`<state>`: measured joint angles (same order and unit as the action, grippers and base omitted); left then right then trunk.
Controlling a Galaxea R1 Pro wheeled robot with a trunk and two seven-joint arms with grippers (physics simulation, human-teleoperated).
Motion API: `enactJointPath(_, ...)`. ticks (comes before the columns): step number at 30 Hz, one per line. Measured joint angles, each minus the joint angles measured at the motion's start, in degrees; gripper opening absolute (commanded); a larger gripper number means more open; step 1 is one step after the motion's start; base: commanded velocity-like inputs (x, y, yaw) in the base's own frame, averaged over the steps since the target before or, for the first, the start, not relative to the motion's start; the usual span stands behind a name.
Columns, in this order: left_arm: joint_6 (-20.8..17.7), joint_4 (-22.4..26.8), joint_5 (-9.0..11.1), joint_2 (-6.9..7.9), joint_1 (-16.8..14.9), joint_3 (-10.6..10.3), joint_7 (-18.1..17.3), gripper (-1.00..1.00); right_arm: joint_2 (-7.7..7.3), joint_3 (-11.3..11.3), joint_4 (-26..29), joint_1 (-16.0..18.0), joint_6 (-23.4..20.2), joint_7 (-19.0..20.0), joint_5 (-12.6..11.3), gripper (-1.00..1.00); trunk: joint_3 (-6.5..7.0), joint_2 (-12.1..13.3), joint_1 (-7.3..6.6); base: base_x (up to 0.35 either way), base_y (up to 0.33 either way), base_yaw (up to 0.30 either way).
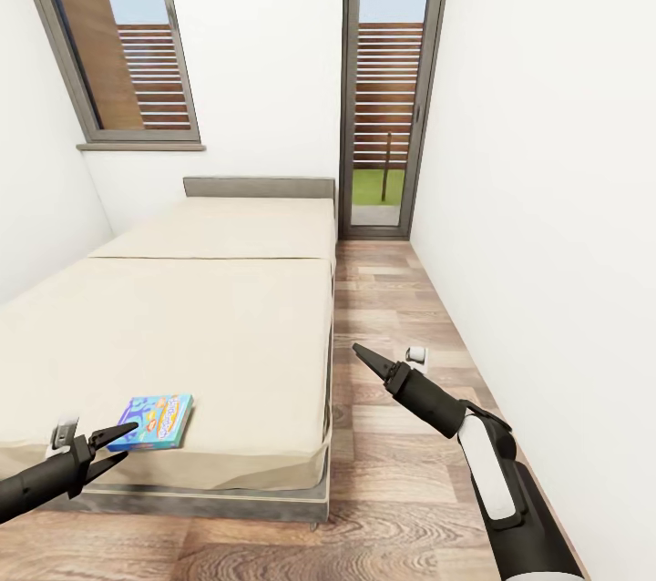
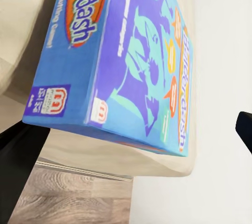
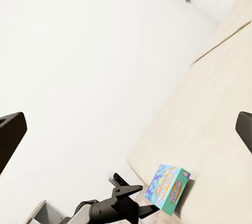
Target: Put all the toys in the child's room - the three board games (two on the bed and one on the table), the two jigsaw puzzles on the table, and the tennis ball on the table - inside the toy box on the table in the child's room.
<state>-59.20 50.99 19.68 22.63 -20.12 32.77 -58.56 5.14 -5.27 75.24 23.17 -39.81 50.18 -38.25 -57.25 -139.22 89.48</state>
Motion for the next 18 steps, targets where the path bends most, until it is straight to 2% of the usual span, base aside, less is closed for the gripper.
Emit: enactJointPath(18, 0.0, 0.0, 0.0, 0.0, 0.0, 0.0, 0.0, 1.0, 0.0, 0.0, 0.0, 0.0, 0.0, 0.0, -0.1, 1.0, 0.0, 0.0, 0.0, 0.0, 0.0, 0.0)
